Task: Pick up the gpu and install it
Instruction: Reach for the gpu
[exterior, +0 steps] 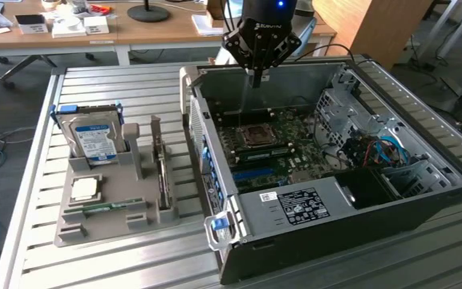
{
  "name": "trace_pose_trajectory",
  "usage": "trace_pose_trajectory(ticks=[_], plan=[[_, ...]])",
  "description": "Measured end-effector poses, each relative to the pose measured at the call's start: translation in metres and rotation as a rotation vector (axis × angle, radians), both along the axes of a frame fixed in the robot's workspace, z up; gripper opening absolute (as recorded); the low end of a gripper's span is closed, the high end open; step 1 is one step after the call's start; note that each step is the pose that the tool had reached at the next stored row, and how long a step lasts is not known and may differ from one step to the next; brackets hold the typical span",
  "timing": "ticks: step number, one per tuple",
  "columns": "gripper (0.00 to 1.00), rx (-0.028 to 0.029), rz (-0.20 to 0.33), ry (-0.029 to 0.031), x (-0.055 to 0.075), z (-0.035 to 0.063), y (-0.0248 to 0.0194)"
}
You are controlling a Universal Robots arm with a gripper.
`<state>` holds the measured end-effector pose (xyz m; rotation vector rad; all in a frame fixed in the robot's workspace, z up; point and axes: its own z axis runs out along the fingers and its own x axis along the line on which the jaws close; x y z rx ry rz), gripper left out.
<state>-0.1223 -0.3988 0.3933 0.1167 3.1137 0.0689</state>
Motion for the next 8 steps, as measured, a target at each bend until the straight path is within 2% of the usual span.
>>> trace_pose_trajectory(ticks=[8], plan=[[0.11,0.0,0.0,0.0,-0.012,-0.0001,0.0]])
